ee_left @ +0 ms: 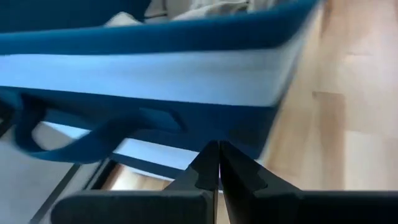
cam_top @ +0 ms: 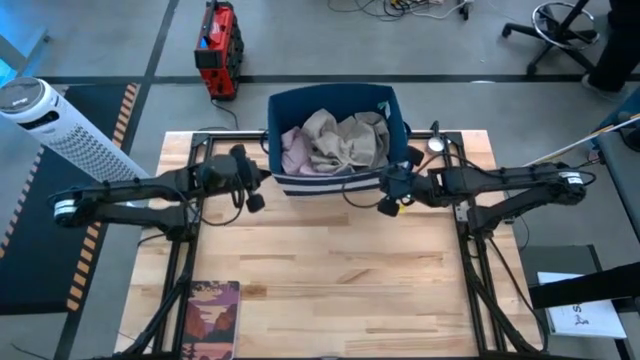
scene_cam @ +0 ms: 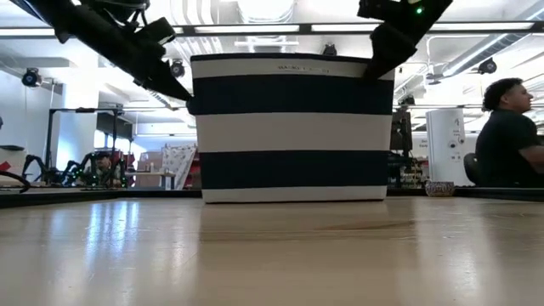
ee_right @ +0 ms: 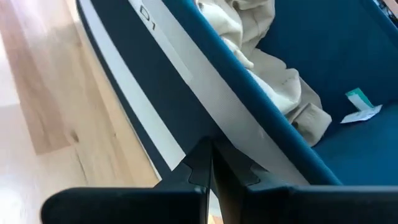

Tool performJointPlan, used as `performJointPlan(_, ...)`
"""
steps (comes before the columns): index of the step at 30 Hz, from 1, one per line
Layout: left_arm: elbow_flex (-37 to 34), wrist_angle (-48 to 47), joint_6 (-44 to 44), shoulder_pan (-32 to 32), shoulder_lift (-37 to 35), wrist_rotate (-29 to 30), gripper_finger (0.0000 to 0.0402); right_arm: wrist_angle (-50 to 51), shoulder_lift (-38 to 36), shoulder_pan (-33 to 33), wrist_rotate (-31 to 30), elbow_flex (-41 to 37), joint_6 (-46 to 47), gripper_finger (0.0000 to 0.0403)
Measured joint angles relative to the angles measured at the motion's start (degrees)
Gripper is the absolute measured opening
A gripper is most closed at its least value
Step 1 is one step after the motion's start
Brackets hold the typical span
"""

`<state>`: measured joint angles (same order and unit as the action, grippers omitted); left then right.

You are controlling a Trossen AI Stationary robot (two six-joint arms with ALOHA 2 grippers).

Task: Sort clothes
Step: Move the blue laundry organizer to the top center of the table

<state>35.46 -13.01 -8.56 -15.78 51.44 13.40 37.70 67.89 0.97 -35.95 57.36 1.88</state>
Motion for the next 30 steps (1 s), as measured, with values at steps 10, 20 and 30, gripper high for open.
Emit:
performJointPlan(10, 0.5, -3.1, 1.2, -1.5, -4.6, -20.8, 0.0000, -0.9, 0.6, -0.2, 1.3, -0.1, 2.6, 0.0000)
performJointPlan(20, -6.4, 12.7, 3.5, -1.7, -2.9, -8.5, 0.0000, -1.0, 0.4, -0.3, 1.3, 0.0, 2.8, 0.0000)
performJointPlan(30, -7.5, 16.5, 3.5, -3.5, -2.4, -3.9, 0.0000, -1.2, 0.5, 0.3, 1.3, -0.1, 3.1, 0.0000)
